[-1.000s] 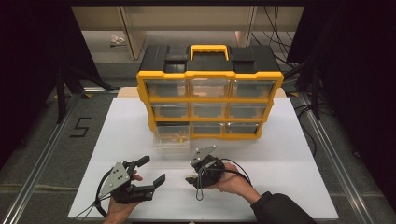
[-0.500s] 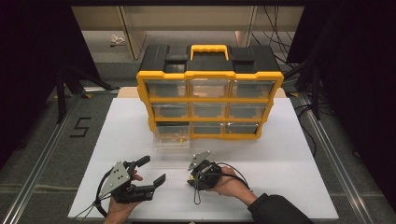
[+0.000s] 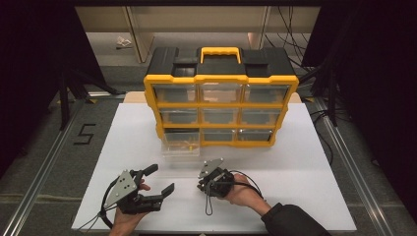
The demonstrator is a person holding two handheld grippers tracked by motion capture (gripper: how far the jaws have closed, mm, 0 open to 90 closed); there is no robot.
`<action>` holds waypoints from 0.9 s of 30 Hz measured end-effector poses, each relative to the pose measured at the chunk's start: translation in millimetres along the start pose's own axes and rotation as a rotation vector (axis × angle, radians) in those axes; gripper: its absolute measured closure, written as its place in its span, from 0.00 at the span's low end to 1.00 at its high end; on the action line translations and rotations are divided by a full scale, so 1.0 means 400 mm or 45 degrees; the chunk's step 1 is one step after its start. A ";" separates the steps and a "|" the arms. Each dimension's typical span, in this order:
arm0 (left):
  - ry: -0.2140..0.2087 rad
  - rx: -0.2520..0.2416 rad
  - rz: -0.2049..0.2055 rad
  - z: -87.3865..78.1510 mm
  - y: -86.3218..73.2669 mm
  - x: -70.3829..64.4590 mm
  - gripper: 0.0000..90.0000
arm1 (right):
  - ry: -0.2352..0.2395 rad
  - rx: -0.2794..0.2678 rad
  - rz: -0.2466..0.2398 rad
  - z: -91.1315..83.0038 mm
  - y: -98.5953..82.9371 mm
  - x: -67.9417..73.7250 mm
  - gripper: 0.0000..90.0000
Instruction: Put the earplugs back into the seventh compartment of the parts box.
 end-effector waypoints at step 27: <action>0.010 0.006 -0.005 -0.001 -0.002 0.002 0.19 | -0.069 -0.202 0.082 -0.072 0.047 -0.060 0.90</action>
Point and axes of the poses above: each handheld gripper's, and its own axes: z roughly forward along the jaws, y roughly out of its top, x roughly to its left, the point moved 4 cm from there along z, roughly forward along the jaws, and after that the axes turned 14 degrees about -y, right-handed, at the moved point
